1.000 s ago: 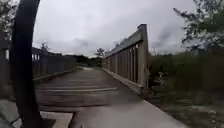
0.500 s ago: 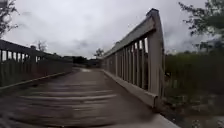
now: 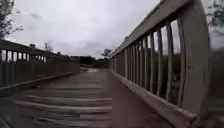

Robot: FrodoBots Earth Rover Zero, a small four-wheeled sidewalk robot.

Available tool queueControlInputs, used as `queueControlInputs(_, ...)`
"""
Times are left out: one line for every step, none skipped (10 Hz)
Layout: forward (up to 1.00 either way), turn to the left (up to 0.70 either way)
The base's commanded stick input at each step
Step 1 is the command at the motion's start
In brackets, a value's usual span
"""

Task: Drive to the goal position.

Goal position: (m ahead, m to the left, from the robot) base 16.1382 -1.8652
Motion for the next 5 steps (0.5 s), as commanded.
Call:
queueControlInputs(0.85,0.34)
queueControlInputs(0.85,0.34)
queueControlInputs(0.85,0.34)
queueControlInputs(0.85,0.34)
queueControlInputs(0.85,0.07)
